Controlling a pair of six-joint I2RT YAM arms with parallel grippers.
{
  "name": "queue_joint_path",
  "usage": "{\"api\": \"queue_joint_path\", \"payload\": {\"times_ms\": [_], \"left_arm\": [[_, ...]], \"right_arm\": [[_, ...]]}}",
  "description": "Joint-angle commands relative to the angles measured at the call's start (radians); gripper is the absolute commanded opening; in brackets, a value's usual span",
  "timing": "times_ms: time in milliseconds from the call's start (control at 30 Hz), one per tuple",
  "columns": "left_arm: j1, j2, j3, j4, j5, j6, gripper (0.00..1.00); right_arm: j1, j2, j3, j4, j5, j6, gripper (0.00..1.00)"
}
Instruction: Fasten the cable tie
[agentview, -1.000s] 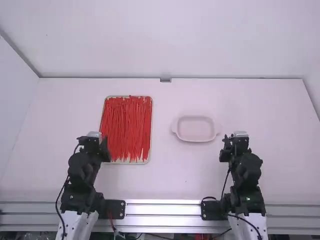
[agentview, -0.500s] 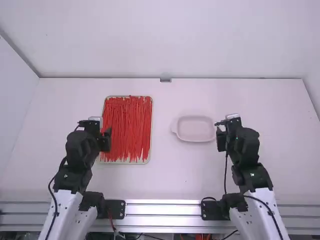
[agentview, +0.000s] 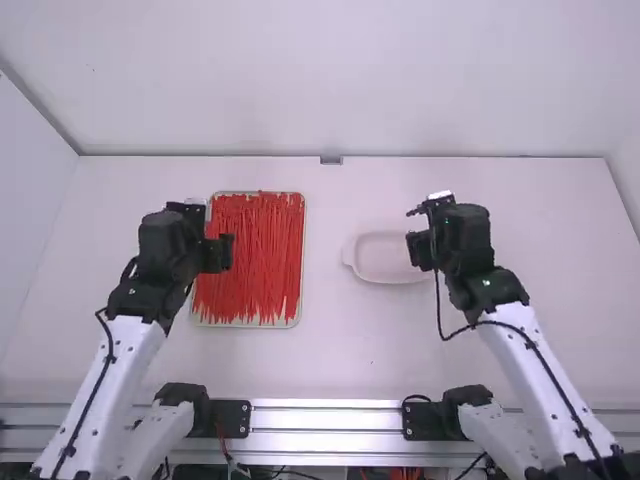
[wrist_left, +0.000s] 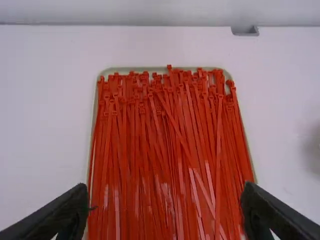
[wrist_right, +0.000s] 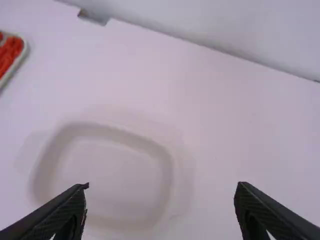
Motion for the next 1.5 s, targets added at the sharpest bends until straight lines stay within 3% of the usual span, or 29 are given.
{"api": "queue_joint_path", "payload": {"times_ms": [0, 467, 633, 800, 967, 1200, 1467], "left_arm": [[-0.007, 0.04, 0.054, -0.015, -0.001, -0.009, 0.83], [-0.008, 0.213, 0.2, -0.075, 0.011, -0.039, 0.98], [-0.014, 0.231, 0.214, -0.081, 0.011, -0.04, 0.99], [-0.014, 0.232, 0.215, -0.066, 0.01, -0.043, 0.99], [-0.014, 0.233, 0.215, -0.03, 0.009, -0.048, 0.99], [-0.014, 0.234, 0.243, 0.0, 0.002, -0.051, 0.99], [-0.001, 0.321, 0.339, -0.043, -0.12, -0.077, 0.99]], "right_arm": [[0.019, 0.047, 0.059, -0.013, 0.041, 0.002, 0.83], [0.071, 0.235, 0.197, -0.133, 0.035, 0.112, 0.97], [0.134, 0.249, 0.21, -0.16, 0.013, 0.111, 0.98], [0.236, 0.249, 0.21, -0.169, 0.116, 0.131, 0.98], [0.287, 0.249, 0.21, -0.16, 0.149, 0.13, 0.98], [0.288, 0.249, 0.21, -0.12, 0.119, 0.129, 0.98], [0.288, 0.249, 0.21, -0.126, 0.051, 0.13, 0.98]]}}
